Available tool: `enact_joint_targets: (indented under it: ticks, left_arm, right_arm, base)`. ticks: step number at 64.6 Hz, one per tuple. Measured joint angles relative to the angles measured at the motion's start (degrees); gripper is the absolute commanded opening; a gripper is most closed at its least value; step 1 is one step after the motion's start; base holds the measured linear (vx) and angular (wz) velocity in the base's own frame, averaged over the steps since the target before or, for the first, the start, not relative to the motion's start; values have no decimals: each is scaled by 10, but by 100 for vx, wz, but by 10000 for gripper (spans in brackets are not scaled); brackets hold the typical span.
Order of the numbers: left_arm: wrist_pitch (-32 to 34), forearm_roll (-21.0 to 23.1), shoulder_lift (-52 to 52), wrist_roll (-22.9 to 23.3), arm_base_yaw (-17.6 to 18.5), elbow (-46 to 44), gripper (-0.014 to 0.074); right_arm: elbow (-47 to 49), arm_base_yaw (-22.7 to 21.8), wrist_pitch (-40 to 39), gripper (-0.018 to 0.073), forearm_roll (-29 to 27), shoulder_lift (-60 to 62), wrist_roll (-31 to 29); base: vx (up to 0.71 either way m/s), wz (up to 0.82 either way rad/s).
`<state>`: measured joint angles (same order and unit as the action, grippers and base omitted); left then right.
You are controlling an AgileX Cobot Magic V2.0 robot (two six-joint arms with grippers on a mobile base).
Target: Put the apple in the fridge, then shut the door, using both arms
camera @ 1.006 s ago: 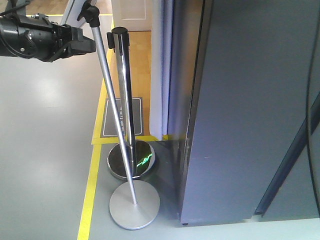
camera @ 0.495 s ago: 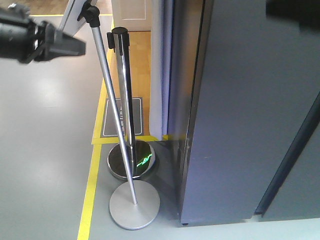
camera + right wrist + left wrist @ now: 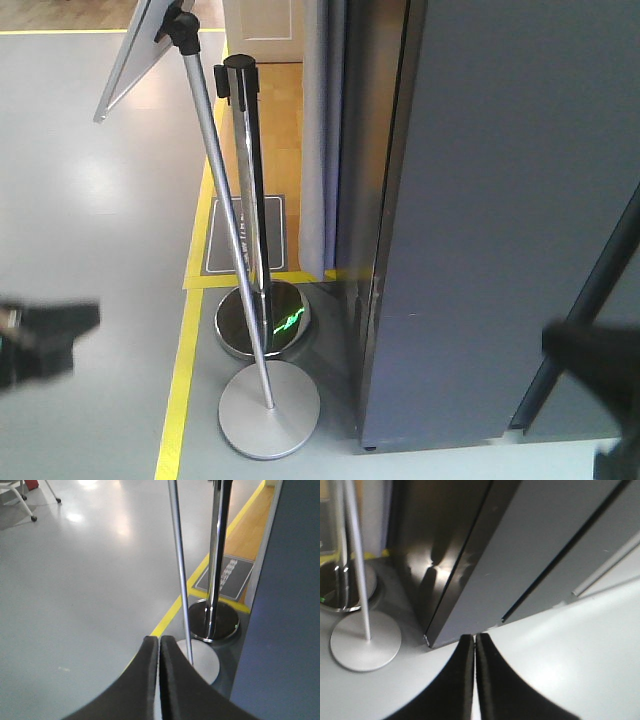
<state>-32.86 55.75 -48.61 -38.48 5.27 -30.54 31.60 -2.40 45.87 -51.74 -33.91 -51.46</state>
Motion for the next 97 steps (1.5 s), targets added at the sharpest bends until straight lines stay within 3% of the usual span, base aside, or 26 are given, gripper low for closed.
enact_joint_targets:
  ticks: [10, 20, 28, 50, 56, 68, 76, 97]
  left_arm:
    - [34, 28, 69, 0, 0, 79, -7]
    - [35, 47, 98, 1, 0, 88, -7]
    - [36, 93, 101, 1, 0, 88, -7]
    - [31, 336, 101, 3, 0, 88, -6]
    - [29, 396, 101, 28, 0, 87, -6]
    - [29, 414, 101, 155, 0, 83, -6]
    - [29, 415, 101, 206, 0, 83, -6]
    - [23, 417, 101, 225, 0, 83, -6]
  right_arm:
    - [-42, 0, 0, -5, 0, 49, 0]
    - [-47, 0, 8, -5, 0, 69, 0]
    - [-47, 0, 11, -5, 0, 72, 0]
    - [-47, 0, 11, -5, -1, 72, 0]
    - [-47, 0, 11, -5, -1, 72, 0]
    - [-47, 0, 11, -5, -1, 72, 0]
    - [-47, 0, 12, -5, -1, 72, 0]
    - [-47, 0, 21, -5, -1, 72, 0]
  base:
    - [0, 0]
    - [0, 0]
    - [0, 0]
    - [0, 0]
    - [0, 0]
    - [0, 0]
    - [0, 0]
    - [0, 0]
